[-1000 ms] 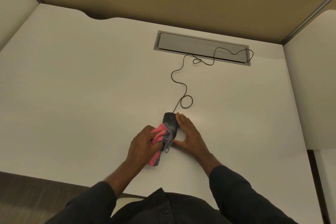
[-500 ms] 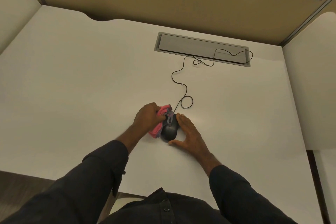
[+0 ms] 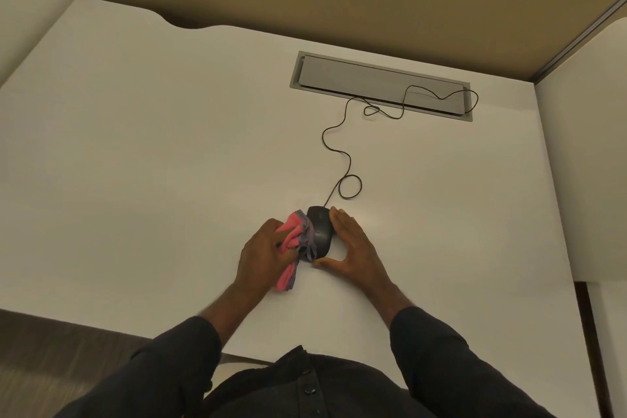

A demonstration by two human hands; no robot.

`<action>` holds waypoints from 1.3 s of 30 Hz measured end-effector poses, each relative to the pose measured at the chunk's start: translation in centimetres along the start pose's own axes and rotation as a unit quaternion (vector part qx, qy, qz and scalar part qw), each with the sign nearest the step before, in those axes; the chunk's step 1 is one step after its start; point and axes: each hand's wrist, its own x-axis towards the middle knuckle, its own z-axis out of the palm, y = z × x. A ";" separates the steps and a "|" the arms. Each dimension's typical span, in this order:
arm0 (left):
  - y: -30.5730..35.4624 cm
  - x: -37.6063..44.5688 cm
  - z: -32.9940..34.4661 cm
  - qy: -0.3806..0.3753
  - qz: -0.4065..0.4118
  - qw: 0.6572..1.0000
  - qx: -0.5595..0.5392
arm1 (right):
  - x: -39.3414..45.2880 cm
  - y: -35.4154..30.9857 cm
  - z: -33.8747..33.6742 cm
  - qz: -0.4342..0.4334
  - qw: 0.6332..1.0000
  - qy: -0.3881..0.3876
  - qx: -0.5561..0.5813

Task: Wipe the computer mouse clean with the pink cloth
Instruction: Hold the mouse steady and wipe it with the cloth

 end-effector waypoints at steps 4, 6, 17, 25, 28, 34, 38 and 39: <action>-0.2 -2.2 0.3 0.001 0.021 1.000 -0.003 | 0.0 0.2 0.1 0.006 1.000 -0.003 0.003; 0.0 -3.1 0.4 0.002 0.030 1.000 0.002 | 0.0 0.1 0.1 0.005 1.000 -0.005 0.003; 0.0 -5.2 1.1 -0.047 0.031 0.998 0.012 | 0.1 -0.4 -0.2 0.007 1.000 -0.018 0.005; 1.0 -4.0 0.3 -0.019 0.099 0.994 0.044 | -0.1 -0.7 -0.5 0.021 0.999 -0.028 0.011; 2.3 -3.3 -0.4 -0.013 0.155 0.986 0.067 | 0.0 -0.9 -0.6 0.023 0.999 -0.032 0.011; 3.8 -2.4 -1.0 -0.036 0.139 0.985 0.100 | 0.1 -1.2 -0.8 0.046 0.997 -0.049 0.048; 4.1 -2.2 -0.9 -0.051 0.121 0.985 0.109 | 0.2 -1.5 -1.0 0.048 0.996 -0.038 0.069; 4.1 -2.1 -0.9 -0.057 0.121 0.985 0.113 | 0.3 -1.4 -1.0 0.048 0.996 -0.039 0.071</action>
